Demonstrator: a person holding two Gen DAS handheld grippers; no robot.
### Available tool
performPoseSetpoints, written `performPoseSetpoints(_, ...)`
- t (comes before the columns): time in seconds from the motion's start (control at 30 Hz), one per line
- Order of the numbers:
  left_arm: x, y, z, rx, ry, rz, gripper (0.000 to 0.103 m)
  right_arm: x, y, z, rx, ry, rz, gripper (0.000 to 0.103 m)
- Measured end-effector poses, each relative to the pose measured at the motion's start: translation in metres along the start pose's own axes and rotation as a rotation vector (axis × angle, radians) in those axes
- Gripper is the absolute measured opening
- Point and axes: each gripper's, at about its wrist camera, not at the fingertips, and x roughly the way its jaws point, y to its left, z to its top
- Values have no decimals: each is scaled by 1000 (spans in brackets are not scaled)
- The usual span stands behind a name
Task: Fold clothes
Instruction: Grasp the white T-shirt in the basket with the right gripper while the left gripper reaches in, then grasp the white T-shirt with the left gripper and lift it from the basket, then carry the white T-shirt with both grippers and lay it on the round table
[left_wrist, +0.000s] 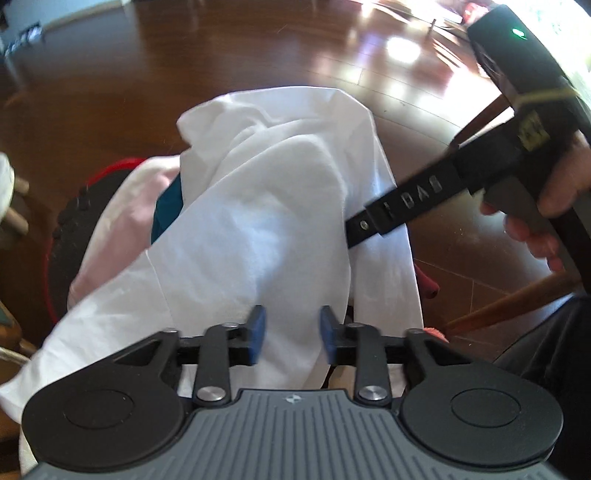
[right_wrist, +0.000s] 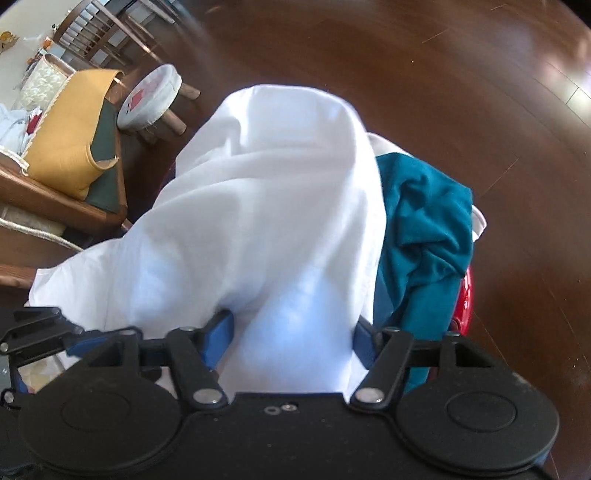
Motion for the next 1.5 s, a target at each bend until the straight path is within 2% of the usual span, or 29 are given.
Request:
performPoseSetpoints(0.03, -1, 1, 0, -3, -5, 2, 60, -7, 2, 0, -11, -18, 0, 103)
performPoseSetpoints(0.17, -8, 1, 0, 18, -38, 26, 69, -35, 8, 0, -53, -92, 1, 103)
performPoseSetpoints(0.23, -11, -2, -2, 50, -50, 49, 81, -48, 11, 0, -75, -129, 2, 103)
performPoseSetpoints(0.33, -13, -9, -5, 108, -64, 48, 81, -69, 15, 0, -106, -183, 3, 103)
performPoseSetpoints(0.47, -3, -17, 0, 134, -70, 48, 82, -95, 18, 10, -129, -239, 16, 103)
performPoseSetpoints(0.53, 7, -19, 5, 133, -65, 80, 82, -97, 20, 12, -140, -245, 13, 103)
performPoseSetpoints(0.63, 23, -18, 8, 129, -38, 168, 81, -93, 22, 12, -141, -240, 24, 103)
performPoseSetpoints(0.67, 24, -17, 8, 126, -44, 167, 78, -93, 23, 12, -143, -242, 27, 103)
performPoseSetpoints(0.7, 23, -16, 9, 116, -50, 152, 63, -95, 25, 11, -146, -248, 27, 103)
performPoseSetpoints(0.73, 22, -13, 9, 99, -50, 155, 42, -98, 26, 9, -149, -254, 28, 103)
performPoseSetpoints(0.8, 21, -6, 10, 46, -44, 134, 23, -103, 28, 7, -155, -267, 28, 103)
performPoseSetpoints(0.83, 21, -1, 11, 11, -39, 112, 15, -106, 29, 5, -158, -273, 28, 103)
performPoseSetpoints(0.9, 14, 6, 10, -53, -58, 89, 8, -111, 32, 3, -164, -285, 29, 103)
performPoseSetpoints(1.03, -22, 15, 8, -143, -153, 102, 7, -130, 42, -6, -208, -333, 11, 103)
performPoseSetpoints(1.17, -85, 13, 14, -190, -331, 125, 5, -168, 54, -19, -241, -424, -22, 103)
performPoseSetpoints(1.27, -133, 5, 29, -180, -474, 137, 5, -209, 65, -30, -267, -518, -46, 103)
performPoseSetpoints(1.43, -198, -28, 46, -112, -663, 140, 5, -287, 87, -55, -324, -700, -113, 103)
performPoseSetpoints(1.5, -226, -45, 55, -87, -728, 114, 5, -320, 94, -69, -343, -771, -151, 103)
